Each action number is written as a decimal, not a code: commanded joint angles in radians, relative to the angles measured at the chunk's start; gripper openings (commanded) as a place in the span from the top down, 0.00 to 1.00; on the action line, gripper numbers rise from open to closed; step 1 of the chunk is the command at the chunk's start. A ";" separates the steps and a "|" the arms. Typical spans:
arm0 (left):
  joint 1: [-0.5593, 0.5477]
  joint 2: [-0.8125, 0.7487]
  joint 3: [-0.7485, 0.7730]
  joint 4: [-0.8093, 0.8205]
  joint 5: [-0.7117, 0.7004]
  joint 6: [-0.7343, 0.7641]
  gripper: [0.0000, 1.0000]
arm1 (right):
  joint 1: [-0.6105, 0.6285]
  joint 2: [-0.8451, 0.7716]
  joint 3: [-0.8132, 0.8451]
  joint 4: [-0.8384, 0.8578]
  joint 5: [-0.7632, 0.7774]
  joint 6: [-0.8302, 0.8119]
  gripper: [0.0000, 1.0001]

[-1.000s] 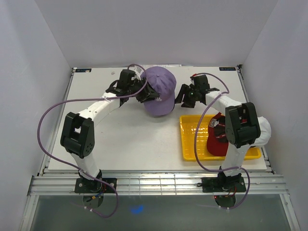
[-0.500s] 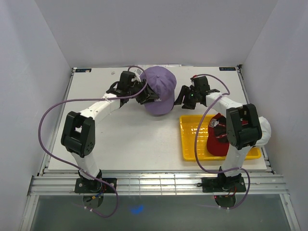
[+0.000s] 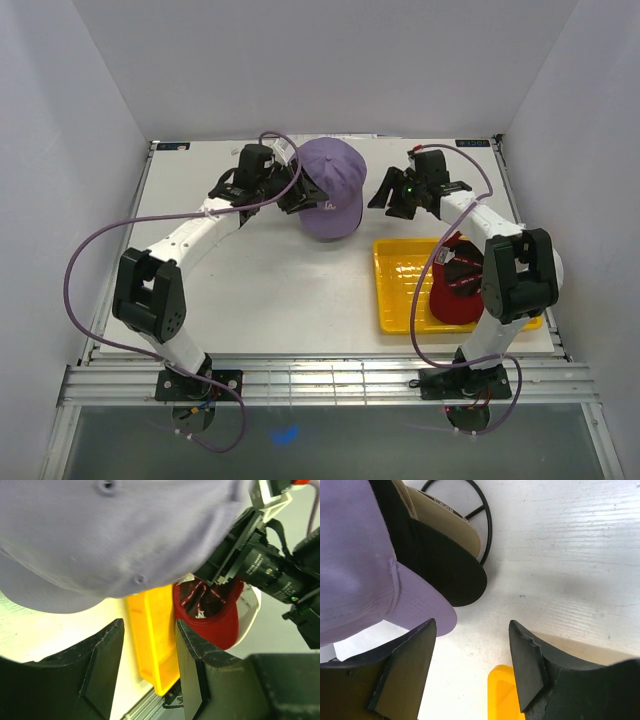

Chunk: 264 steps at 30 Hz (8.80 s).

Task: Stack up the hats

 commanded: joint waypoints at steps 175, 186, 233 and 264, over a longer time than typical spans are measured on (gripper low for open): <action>-0.920 0.083 -0.008 0.263 -0.750 0.230 1.00 | -0.212 -0.844 0.118 -0.459 -0.177 -0.034 0.25; -0.920 0.095 -0.032 0.229 -0.715 0.218 0.96 | -0.212 -0.844 0.106 -0.455 -0.176 -0.034 0.25; -1.000 0.226 0.188 0.007 -0.652 0.545 0.44 | -0.212 -0.829 0.106 -0.410 -0.196 -0.010 0.25; -1.029 0.249 0.328 -0.065 -0.802 0.595 0.37 | -0.213 -0.839 0.106 -0.404 -0.214 -0.005 0.25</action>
